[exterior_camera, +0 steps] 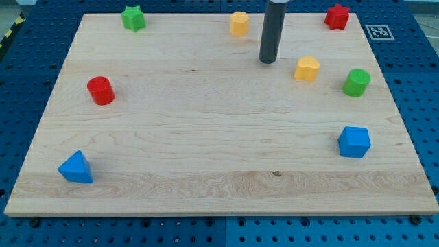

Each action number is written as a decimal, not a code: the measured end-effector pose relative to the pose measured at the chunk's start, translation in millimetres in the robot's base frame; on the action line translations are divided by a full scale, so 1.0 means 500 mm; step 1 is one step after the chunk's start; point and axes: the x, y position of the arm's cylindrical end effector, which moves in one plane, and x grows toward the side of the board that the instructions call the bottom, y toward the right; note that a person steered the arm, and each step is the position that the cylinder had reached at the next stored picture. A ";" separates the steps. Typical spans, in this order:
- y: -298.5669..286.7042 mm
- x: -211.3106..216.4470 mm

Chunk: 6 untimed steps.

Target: Move the yellow heart to the left side of the green circle

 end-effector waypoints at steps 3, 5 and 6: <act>0.089 0.026; 0.091 0.011; 0.129 -0.004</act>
